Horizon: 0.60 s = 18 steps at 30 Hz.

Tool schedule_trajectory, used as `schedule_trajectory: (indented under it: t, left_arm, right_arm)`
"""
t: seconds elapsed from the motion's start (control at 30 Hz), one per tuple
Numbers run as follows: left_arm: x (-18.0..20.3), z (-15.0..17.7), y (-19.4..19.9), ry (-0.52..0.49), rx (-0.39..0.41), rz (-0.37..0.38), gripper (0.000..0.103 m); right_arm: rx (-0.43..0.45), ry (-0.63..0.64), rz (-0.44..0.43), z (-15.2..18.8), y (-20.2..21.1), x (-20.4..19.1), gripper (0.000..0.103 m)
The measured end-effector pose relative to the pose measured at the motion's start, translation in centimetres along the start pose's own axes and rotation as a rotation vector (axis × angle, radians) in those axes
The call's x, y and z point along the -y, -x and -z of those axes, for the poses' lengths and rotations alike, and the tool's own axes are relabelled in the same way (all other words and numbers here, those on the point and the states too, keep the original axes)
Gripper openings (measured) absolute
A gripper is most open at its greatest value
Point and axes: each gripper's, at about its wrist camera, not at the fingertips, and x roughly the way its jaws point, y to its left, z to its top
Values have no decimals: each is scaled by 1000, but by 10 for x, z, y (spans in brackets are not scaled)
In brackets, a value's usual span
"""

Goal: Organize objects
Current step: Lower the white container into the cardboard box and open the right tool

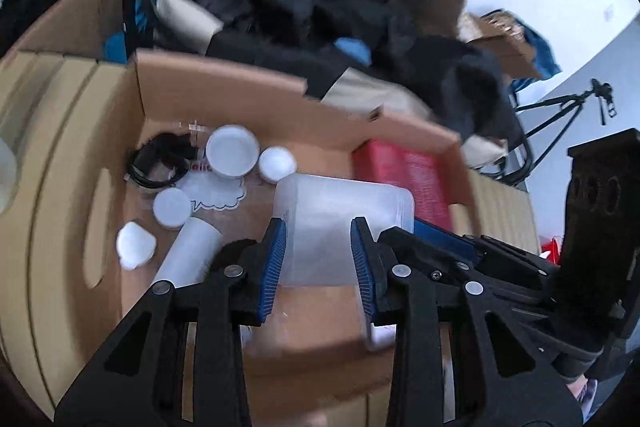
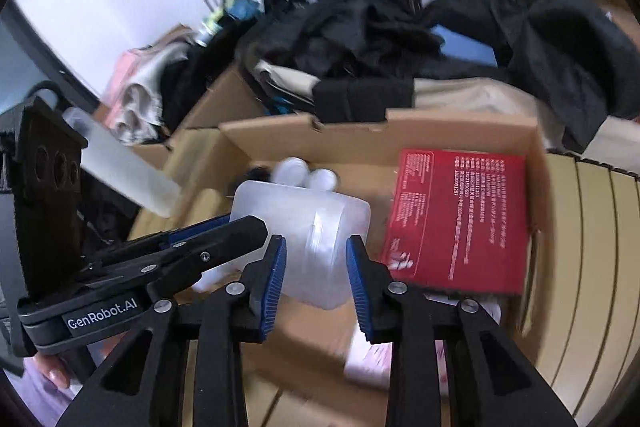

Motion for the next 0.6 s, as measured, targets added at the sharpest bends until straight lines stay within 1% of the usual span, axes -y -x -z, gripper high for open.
schedule_trajectory:
  t: [0.07,0.13,0.2,0.23,0.27,0.3,0.33,0.4,0.43,0.47,0.5,0.53,0.57,0.6]
  left_arm:
    - [-4,1,-14,7,-46,-18,24]
    - [-6,2,-16,3,-37,-3,25]
    - [-8,1,-15,-3,-29,-14,28]
    - [-11,0,-14,-1,-29,-19,32]
    - [-13,-2,-10,2,-29,-30,39]
    - [-13,-3,-5,6,-24,-36,44]
    - [-13,-3,1,6,-20,-41,51]
    - [-8,-4,19,-21,1,-48,51]
    - [-4,-3,30,-42,18,-71,53]
    - [0,-2,46,-64,56,-124,57]
    - [3,1,59,-79,95,-172,62]
    - [6,5,73,-101,138,-242,77]
    - [10,9,83,-125,171,-312,88]
    - [12,14,92,-148,193,-372,92]
  right_arm:
    - [-19,-7,32,-1,-9,5,32]
    - [-26,0,57,-1,-16,6,32]
    - [-21,8,51,-2,-18,8,32]
    - [-34,11,33,-3,-21,8,32]
    - [-41,11,22,-3,-21,7,32]
    - [-34,16,30,-3,-19,5,32]
    - [-23,26,41,-3,-15,3,32]
    - [-3,30,64,-5,-4,2,32]
    - [-2,30,62,-5,-1,1,32]
    - [-1,35,62,-5,5,0,32]
    - [4,58,83,-2,14,-3,33]
    - [10,79,108,0,21,-6,35]
    - [18,104,139,2,29,-9,43]
    - [32,133,176,7,42,-13,52]
